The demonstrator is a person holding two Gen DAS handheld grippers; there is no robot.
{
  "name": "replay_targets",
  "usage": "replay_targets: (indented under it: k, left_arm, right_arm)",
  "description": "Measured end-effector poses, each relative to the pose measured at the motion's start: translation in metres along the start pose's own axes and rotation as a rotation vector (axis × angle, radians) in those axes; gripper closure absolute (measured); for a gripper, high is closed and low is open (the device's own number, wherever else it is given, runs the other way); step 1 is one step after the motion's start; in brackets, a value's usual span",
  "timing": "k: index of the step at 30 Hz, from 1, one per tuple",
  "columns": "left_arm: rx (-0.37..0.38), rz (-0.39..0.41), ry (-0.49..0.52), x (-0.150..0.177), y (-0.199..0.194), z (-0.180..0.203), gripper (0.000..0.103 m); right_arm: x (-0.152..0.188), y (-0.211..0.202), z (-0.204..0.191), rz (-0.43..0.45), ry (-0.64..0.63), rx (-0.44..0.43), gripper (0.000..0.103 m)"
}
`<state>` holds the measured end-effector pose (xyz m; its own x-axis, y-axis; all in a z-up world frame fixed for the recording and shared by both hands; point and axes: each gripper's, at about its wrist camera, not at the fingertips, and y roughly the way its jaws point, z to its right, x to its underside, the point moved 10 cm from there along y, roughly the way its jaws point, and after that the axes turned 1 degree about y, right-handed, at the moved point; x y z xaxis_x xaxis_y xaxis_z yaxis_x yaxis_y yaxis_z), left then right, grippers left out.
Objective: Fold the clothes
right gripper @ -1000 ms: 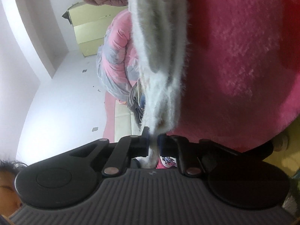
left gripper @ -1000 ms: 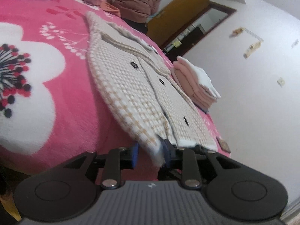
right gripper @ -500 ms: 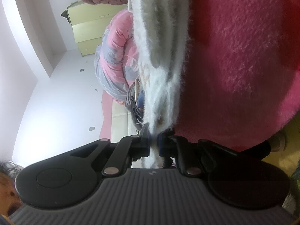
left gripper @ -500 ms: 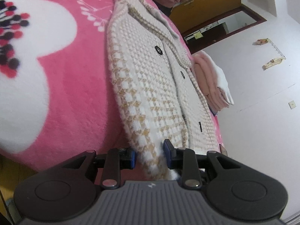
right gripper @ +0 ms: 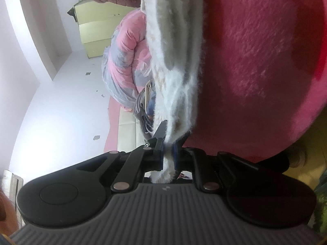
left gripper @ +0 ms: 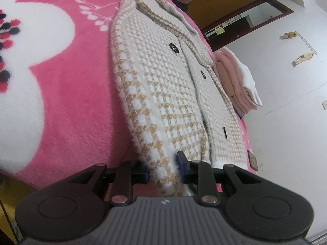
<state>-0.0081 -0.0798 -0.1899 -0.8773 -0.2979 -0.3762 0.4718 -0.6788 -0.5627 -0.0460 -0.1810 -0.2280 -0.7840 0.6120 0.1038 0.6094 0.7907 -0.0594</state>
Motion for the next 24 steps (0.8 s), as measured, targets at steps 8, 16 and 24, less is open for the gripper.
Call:
replay_targets:
  k: [8, 16, 24]
  left_arm:
    - [-0.003, -0.013, -0.016, 0.003, 0.000, 0.002, 0.075]
    - [-0.005, -0.027, -0.013, 0.012, 0.005, 0.006, 0.074]
    - [-0.032, -0.034, 0.002, 0.015, 0.005, 0.007, 0.076]
  right_arm:
    - [0.003, -0.007, -0.009, 0.007, -0.031, -0.009, 0.093]
    - [0.016, -0.033, -0.002, -0.014, -0.066, -0.019, 0.093]
    - [0.012, -0.041, -0.021, -0.019, -0.190, 0.049, 0.093]
